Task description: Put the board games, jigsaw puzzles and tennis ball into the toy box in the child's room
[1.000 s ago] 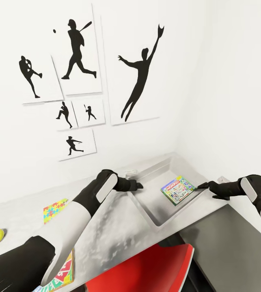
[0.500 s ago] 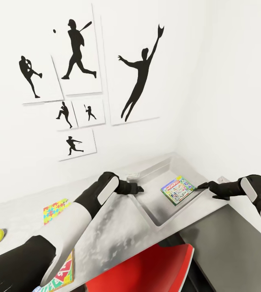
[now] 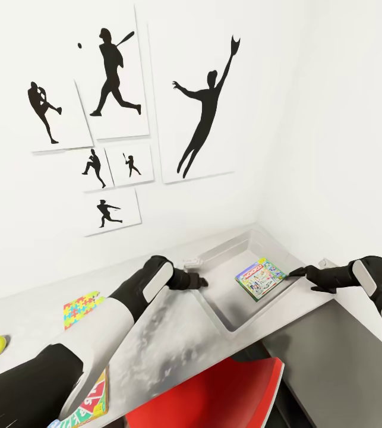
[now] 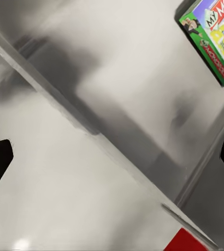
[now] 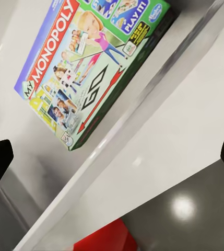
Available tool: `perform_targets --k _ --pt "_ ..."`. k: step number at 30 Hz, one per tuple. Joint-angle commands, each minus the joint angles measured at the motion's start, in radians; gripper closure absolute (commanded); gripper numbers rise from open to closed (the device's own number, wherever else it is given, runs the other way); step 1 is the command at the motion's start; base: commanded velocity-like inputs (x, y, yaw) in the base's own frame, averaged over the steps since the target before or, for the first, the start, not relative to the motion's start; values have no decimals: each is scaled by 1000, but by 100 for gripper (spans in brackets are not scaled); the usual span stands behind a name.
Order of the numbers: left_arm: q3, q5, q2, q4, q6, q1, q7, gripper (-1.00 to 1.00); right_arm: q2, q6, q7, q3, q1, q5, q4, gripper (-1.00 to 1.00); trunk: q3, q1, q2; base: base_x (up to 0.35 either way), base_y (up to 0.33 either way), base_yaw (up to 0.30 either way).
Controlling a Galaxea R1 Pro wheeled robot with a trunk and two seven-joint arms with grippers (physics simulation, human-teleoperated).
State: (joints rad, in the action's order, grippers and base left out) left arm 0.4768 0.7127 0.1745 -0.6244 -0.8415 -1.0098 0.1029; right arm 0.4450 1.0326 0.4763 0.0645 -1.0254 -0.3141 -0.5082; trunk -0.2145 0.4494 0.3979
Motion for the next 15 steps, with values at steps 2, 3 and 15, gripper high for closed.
perform_targets --k 2,3,15 --pt "2 11 0 7 -2 -1 10 -100 0 4 10 5 -1 10 -1 -100 -2 1 2 0 0 0" --pt "2 11 0 10 -2 -1 10 -100 0 4 10 5 -1 10 -1 -100 -2 1 2 0 0 0" --pt "2 11 0 20 -2 -1 11 -100 0 4 12 4 -1 10 -1 -100 -2 1 2 0 0 0"
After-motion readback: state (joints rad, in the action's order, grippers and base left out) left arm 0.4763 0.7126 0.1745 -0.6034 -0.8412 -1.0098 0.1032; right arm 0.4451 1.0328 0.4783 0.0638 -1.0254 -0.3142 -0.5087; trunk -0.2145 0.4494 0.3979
